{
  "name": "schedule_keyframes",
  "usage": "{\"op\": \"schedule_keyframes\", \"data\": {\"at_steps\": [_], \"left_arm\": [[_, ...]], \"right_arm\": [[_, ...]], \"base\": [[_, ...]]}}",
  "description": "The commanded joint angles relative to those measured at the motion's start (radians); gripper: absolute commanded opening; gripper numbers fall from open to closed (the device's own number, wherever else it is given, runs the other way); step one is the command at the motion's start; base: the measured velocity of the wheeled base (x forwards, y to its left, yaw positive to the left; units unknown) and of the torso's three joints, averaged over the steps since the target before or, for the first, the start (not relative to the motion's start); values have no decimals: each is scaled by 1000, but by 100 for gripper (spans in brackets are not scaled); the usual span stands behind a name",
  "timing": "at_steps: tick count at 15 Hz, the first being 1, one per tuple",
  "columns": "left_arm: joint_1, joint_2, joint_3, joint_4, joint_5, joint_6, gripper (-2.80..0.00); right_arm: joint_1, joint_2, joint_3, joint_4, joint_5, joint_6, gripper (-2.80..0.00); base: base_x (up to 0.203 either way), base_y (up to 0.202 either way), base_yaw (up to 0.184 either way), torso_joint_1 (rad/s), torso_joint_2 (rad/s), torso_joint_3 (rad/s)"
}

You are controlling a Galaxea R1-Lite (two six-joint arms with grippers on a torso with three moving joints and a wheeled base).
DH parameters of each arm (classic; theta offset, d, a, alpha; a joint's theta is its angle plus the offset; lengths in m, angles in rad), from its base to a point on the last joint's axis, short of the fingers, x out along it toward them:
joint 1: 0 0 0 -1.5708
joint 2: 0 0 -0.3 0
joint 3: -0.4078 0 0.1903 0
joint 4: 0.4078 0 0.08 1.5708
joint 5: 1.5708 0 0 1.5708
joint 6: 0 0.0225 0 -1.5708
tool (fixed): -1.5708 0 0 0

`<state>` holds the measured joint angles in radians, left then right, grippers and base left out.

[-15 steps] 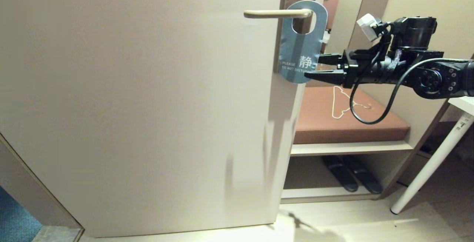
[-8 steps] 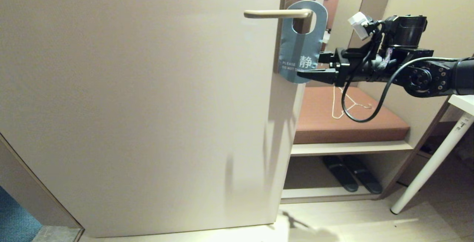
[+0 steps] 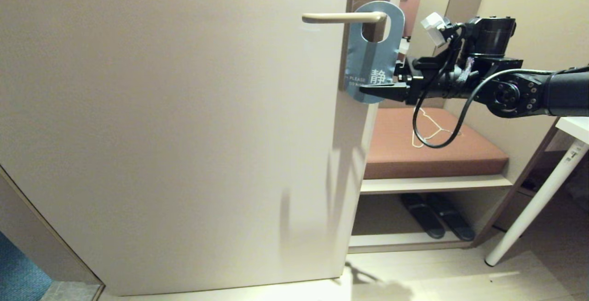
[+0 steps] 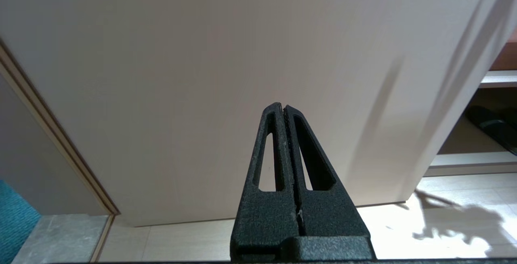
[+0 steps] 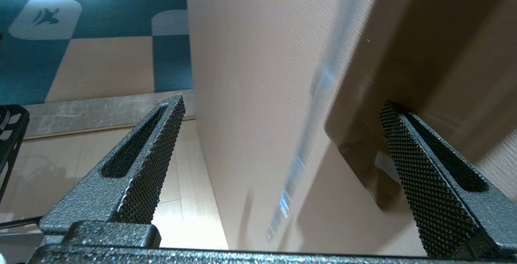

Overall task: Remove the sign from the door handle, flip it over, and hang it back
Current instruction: Take down the sign

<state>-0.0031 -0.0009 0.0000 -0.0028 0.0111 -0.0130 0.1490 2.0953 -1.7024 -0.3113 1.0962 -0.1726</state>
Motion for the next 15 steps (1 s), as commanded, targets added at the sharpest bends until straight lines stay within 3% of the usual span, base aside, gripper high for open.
{"op": "schedule_keyframes", "data": {"at_steps": [1,11,12,15], "left_arm": [[0,1,0,0,1,-1,-280],[0,1,0,0,1,-1,-280],[0,1,0,0,1,-1,-280],[0,1,0,0,1,-1,-280]], "right_arm": [[13,26,-22,-3,2,-1,0],[46,51,-51,-5,2,7,0],[46,51,-51,-5,2,7,-280],[46,49,-49,-6,-1,4,-280]], "base": [[0,0,0,0,0,0],[0,0,0,0,0,0],[0,0,0,0,0,0],[0,0,0,0,0,0]]}}
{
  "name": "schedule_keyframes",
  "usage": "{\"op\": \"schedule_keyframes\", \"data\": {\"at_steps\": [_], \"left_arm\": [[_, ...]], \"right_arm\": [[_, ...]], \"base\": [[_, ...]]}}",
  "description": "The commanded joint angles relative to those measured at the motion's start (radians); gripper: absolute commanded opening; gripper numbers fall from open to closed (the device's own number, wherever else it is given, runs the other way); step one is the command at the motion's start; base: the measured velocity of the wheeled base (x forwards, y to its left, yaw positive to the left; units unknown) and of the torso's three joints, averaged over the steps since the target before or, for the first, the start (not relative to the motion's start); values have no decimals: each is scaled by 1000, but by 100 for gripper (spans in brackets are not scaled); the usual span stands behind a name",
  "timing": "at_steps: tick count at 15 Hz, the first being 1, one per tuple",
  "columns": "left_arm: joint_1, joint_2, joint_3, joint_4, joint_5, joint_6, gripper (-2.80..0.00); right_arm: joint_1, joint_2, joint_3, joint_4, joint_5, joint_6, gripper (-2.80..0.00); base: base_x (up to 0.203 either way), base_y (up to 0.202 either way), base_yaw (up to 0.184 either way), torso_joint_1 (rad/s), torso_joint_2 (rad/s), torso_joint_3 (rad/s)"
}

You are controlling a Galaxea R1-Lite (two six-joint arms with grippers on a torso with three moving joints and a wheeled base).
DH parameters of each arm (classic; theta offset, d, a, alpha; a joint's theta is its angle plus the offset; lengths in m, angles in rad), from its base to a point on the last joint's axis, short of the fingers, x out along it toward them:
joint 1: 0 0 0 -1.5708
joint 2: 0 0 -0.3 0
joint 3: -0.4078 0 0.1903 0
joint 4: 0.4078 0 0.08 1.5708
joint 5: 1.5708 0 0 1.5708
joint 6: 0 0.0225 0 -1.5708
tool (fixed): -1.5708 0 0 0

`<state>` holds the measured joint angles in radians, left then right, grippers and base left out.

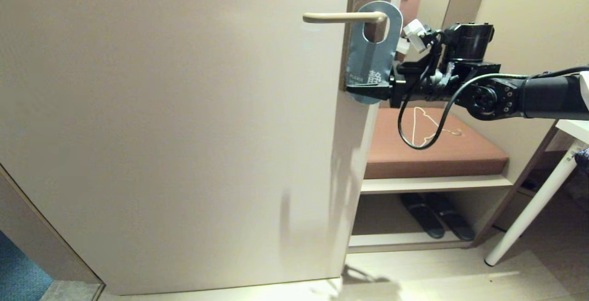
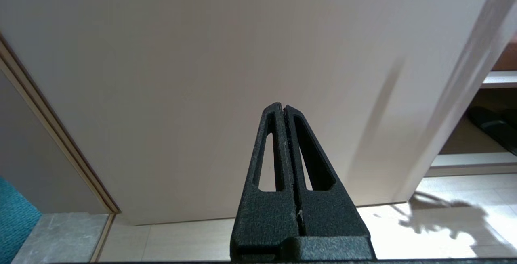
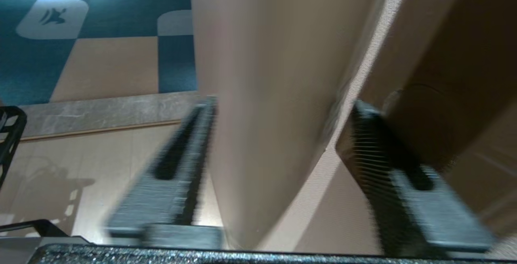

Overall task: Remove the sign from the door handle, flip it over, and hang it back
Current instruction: Take down the sign

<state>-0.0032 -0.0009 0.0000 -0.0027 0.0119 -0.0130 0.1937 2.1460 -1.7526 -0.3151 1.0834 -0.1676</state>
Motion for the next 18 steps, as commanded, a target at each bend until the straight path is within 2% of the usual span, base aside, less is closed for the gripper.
{"op": "schedule_keyframes", "data": {"at_steps": [1,8,14,18], "left_arm": [[0,1,0,0,0,-1,-280],[0,1,0,0,0,-1,-280],[0,1,0,0,0,-1,-280],[0,1,0,0,0,-1,-280]], "right_arm": [[0,-2,2,-2,12,-3,-280],[0,-11,8,-15,8,-12,-280],[2,-18,53,-75,-74,-21,-280],[21,-30,76,-84,-85,-40,-280]], "base": [[0,0,0,0,0,0],[0,0,0,0,0,0],[0,0,0,0,0,0],[0,0,0,0,0,0]]}}
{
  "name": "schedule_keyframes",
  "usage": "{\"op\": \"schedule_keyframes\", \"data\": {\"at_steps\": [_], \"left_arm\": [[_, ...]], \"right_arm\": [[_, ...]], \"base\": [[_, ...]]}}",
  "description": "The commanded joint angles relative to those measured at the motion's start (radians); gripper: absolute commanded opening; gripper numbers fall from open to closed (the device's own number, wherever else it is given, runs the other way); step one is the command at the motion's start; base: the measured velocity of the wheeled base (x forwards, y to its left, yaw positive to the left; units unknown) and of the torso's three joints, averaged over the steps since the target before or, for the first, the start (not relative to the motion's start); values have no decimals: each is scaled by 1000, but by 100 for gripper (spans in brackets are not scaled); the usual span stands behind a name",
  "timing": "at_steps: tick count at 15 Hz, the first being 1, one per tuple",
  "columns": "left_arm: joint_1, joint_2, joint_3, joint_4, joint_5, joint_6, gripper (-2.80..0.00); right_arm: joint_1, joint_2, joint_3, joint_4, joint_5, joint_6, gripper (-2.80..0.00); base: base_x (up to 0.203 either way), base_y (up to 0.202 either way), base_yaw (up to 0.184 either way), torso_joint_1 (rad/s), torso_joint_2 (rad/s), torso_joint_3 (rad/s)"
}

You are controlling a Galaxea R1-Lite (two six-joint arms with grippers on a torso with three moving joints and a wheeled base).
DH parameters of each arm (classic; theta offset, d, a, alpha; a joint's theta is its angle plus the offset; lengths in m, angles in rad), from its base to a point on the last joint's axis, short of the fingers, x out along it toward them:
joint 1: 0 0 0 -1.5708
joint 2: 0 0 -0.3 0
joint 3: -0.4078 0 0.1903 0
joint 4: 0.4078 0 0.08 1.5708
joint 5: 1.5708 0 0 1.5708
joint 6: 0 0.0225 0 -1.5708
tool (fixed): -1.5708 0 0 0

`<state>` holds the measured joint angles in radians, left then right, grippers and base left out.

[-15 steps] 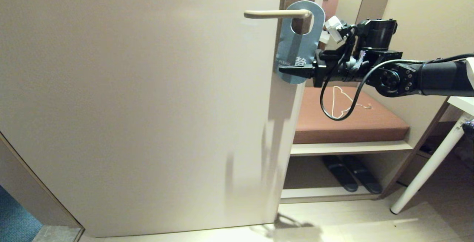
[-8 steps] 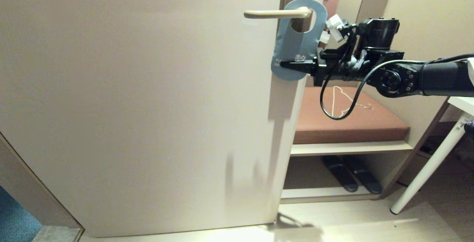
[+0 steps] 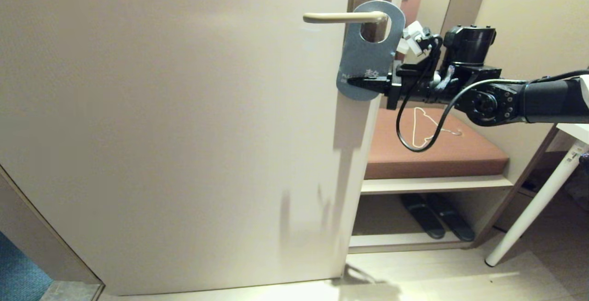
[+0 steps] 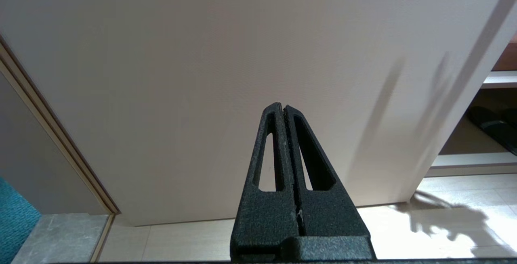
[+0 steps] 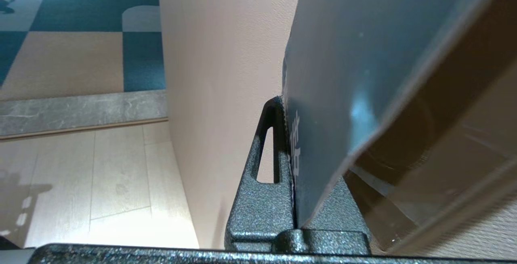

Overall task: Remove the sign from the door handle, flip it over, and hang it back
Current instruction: Take down the sign

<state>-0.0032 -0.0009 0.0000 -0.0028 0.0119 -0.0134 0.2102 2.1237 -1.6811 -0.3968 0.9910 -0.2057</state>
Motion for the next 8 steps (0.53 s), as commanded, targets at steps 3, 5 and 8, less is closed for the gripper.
{"op": "schedule_keyframes", "data": {"at_steps": [3,5,8], "left_arm": [[0,1,0,0,0,0,-280],[0,1,0,0,0,0,-280],[0,1,0,0,0,0,-280]], "right_arm": [[39,-18,8,-2,-31,3,-280],[67,-20,6,-2,-35,5,-280],[103,-21,1,-2,-74,8,-280]], "base": [[0,0,0,0,0,0],[0,0,0,0,0,0],[0,0,0,0,0,0]]}}
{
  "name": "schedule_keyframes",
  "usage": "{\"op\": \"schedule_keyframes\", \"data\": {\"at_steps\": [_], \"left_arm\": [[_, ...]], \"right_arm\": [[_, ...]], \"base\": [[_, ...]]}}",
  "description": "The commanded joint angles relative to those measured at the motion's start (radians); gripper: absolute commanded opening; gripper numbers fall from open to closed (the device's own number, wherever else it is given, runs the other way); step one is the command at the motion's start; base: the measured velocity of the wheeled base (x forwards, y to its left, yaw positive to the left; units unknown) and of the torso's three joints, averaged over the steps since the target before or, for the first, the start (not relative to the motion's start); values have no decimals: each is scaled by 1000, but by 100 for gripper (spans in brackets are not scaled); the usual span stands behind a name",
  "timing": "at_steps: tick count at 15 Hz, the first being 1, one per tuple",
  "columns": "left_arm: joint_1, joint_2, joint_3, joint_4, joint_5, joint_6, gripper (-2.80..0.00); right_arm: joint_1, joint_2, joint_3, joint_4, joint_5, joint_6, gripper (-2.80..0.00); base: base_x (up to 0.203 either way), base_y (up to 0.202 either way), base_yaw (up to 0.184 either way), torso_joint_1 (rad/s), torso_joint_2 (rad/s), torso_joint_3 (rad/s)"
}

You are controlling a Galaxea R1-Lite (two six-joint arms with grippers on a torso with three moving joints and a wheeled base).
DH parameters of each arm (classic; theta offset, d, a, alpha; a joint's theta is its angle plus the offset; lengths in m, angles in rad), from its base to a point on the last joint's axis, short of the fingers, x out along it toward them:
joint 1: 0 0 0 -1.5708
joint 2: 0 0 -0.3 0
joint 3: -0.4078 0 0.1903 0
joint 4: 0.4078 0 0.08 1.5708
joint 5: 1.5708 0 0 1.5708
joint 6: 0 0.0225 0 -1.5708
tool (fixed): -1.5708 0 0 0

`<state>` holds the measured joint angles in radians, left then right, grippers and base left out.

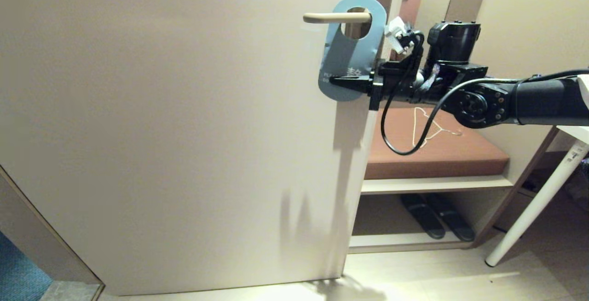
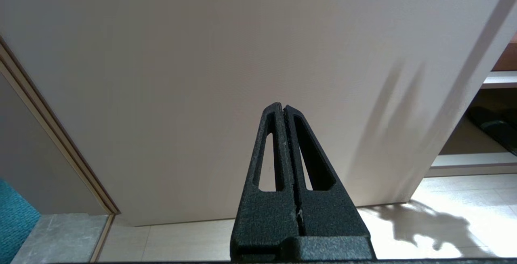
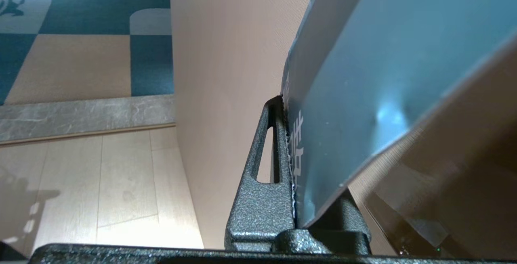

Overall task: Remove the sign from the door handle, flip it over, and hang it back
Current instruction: Take down the sign

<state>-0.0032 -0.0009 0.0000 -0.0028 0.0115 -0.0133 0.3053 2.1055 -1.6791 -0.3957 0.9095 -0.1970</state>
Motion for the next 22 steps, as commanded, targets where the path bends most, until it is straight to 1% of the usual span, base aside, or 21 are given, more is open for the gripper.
{"op": "schedule_keyframes", "data": {"at_steps": [1,4,9,14,17,20,22], "left_arm": [[0,1,0,0,1,0,-280],[0,1,0,0,1,0,-280],[0,1,0,0,0,0,-280],[0,1,0,0,-1,0,-280],[0,1,0,0,1,0,-280],[1,1,0,0,1,0,-280],[0,1,0,0,1,0,-280]], "right_arm": [[17,-1,-2,-3,-4,-1,-280],[41,5,-9,-16,-64,-1,-280],[73,26,-35,-32,-142,1,-280],[123,79,-136,-34,-240,0,-280],[162,118,-188,-36,-323,-1,-280],[182,146,-194,-90,-352,-1,-280],[189,147,-186,-94,-356,-1,-280]], "base": [[0,0,0,0,0,0],[0,0,0,0,0,0],[0,0,0,0,0,0],[0,0,0,0,0,0],[0,0,0,0,0,0],[0,0,0,0,0,0],[0,0,0,0,0,0]]}}
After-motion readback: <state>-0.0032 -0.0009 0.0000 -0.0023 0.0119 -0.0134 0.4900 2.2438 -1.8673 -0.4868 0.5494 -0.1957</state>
